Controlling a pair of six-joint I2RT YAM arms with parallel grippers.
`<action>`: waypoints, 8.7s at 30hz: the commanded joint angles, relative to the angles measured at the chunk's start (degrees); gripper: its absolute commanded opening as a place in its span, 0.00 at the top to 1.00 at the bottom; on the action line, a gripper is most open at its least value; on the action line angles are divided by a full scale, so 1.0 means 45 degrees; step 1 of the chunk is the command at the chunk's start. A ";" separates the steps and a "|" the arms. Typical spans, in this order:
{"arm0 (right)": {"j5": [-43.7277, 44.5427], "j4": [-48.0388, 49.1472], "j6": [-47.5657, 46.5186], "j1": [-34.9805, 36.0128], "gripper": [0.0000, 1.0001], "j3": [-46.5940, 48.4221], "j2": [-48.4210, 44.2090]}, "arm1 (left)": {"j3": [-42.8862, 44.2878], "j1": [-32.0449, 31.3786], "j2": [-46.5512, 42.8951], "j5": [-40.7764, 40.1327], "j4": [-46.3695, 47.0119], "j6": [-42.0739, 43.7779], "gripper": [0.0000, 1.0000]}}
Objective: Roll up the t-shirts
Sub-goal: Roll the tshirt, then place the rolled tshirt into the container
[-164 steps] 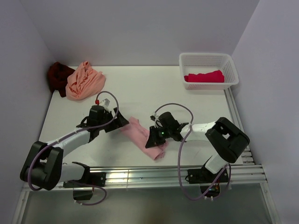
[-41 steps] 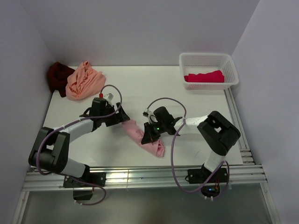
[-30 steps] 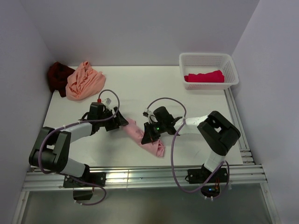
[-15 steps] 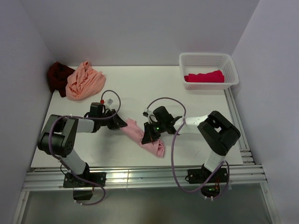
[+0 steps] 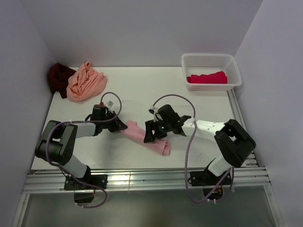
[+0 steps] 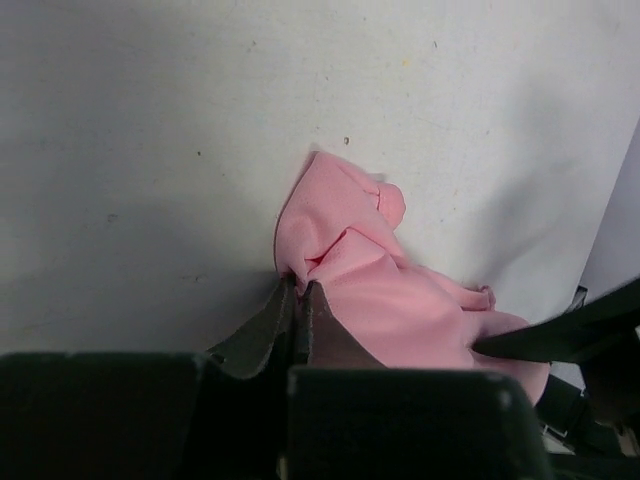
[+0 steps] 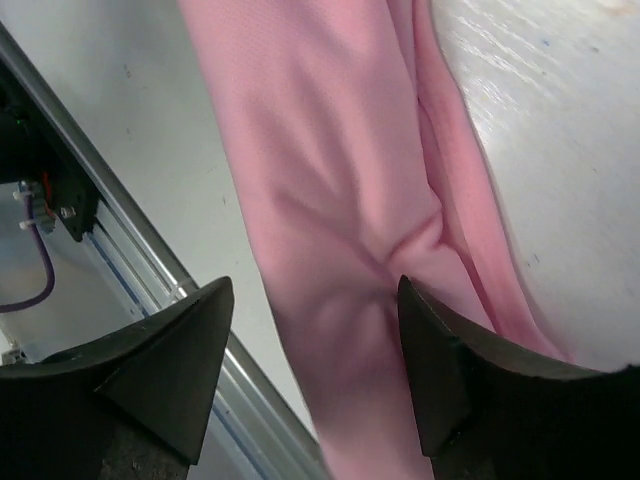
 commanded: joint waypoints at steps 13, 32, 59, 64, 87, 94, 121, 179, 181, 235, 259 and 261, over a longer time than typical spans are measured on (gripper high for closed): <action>0.1596 -0.0583 0.2694 -0.2374 0.03 -0.3847 -0.7262 | 0.0988 -0.0439 0.0447 -0.3427 -0.2614 0.0130 1.00; 0.2294 0.4263 0.5898 -0.2338 0.00 -0.7815 -0.7465 | 0.1632 -0.0966 0.0798 -0.3838 -0.3336 0.0188 1.00; 0.7453 0.4498 0.9082 0.0632 0.52 -0.7248 -0.4944 | 0.2062 -0.1669 0.0544 -0.4306 -0.4020 -0.0046 1.00; 0.7629 0.3602 0.8635 0.0632 0.93 -0.6471 -0.5373 | 0.2062 -0.2079 0.0408 -0.4443 -0.4059 -0.0280 1.00; 0.6497 -0.2763 0.3635 -0.3467 1.00 0.0672 -0.6217 | 0.5457 -0.4404 -0.3206 -0.6786 -0.5075 -0.1726 1.00; 0.5696 -0.3587 0.2639 -0.5147 1.00 0.4134 -0.3758 | 0.8426 -0.4443 -0.1900 -0.7392 -0.4881 -0.0829 1.00; 0.5501 -0.4114 0.2911 -0.9875 1.00 1.5093 0.7885 | 2.0654 -0.5790 0.8648 -0.5615 -0.2066 0.3137 1.00; 0.1752 -0.6322 -0.0527 -0.8743 1.00 1.1480 0.3882 | 0.9091 -0.6494 0.0720 -1.0263 -0.2886 -0.0712 1.00; 0.1576 -0.6360 -0.0488 -0.8743 1.00 1.2161 0.4117 | 0.9502 -0.6358 0.0817 -1.0225 -0.2907 -0.0613 1.00; 0.5558 -0.6146 -0.0527 -0.7669 0.96 1.3337 0.7712 | 1.3059 -0.4072 0.8064 -0.9463 -0.7106 -0.1198 1.00; 0.4992 -0.5014 -0.0058 -0.7590 0.53 1.2381 0.5994 | 1.5109 -0.4072 0.7576 -0.9618 -0.8297 -0.0632 0.56; 0.4915 -0.4858 -0.0019 -0.7590 0.54 1.2244 0.5837 | 1.5109 -0.4072 0.7361 -0.9774 -0.8414 -0.0652 0.53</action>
